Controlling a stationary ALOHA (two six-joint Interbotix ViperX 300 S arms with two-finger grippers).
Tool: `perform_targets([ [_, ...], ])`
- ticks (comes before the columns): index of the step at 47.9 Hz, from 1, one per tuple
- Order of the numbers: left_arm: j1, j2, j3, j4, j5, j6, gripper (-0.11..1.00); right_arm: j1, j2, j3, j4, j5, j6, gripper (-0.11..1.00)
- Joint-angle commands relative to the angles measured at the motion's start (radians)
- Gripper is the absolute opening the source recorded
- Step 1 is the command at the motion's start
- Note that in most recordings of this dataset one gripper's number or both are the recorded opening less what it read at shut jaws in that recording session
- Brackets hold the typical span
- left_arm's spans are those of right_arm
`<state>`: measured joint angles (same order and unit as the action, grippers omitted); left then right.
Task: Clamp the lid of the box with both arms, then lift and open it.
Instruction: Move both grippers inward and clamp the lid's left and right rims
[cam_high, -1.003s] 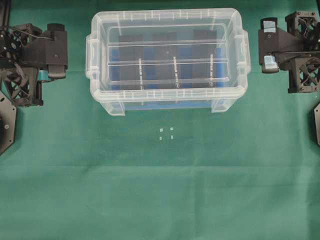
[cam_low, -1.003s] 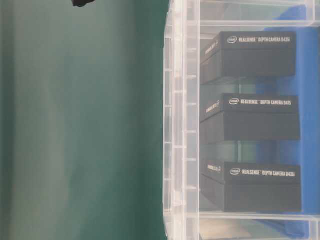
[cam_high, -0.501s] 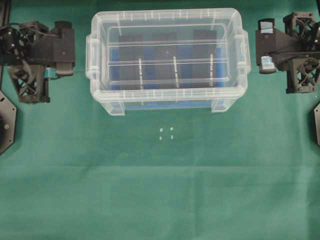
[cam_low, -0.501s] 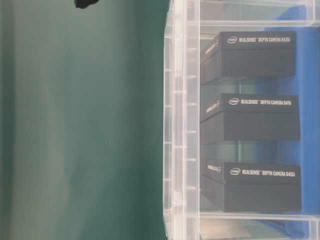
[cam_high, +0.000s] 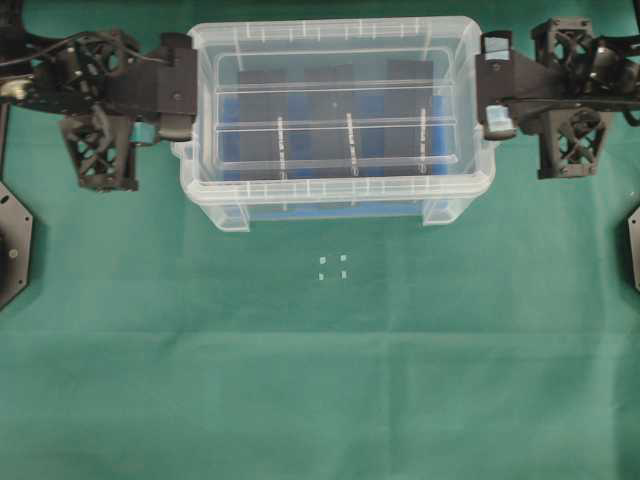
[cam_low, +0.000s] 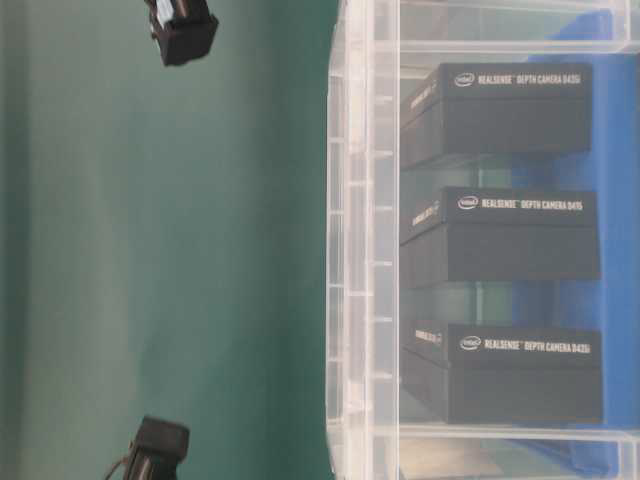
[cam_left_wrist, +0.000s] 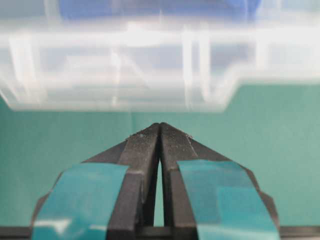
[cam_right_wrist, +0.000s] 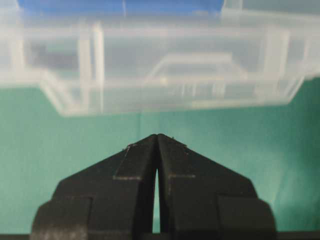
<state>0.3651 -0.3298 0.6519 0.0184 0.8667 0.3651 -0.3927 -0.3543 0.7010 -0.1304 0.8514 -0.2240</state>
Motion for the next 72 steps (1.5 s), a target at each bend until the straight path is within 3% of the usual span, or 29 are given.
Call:
perform_targets([
  [1, 0.005, 0.017, -0.043, -0.002, -0.014, 0.008, 0.01, 0.002, 0.006, -0.037, 0.002, -0.023, -0.002, 0.00],
  [11, 0.000, 0.058, -0.080, -0.002, -0.021, 0.011, 0.01, 0.003, 0.037, -0.063, 0.012, -0.048, 0.000, 0.00],
  [72, -0.009, 0.061, -0.086, -0.003, -0.028, 0.008, 0.01, 0.029, 0.058, -0.092, 0.020, -0.061, 0.005, 0.00],
])
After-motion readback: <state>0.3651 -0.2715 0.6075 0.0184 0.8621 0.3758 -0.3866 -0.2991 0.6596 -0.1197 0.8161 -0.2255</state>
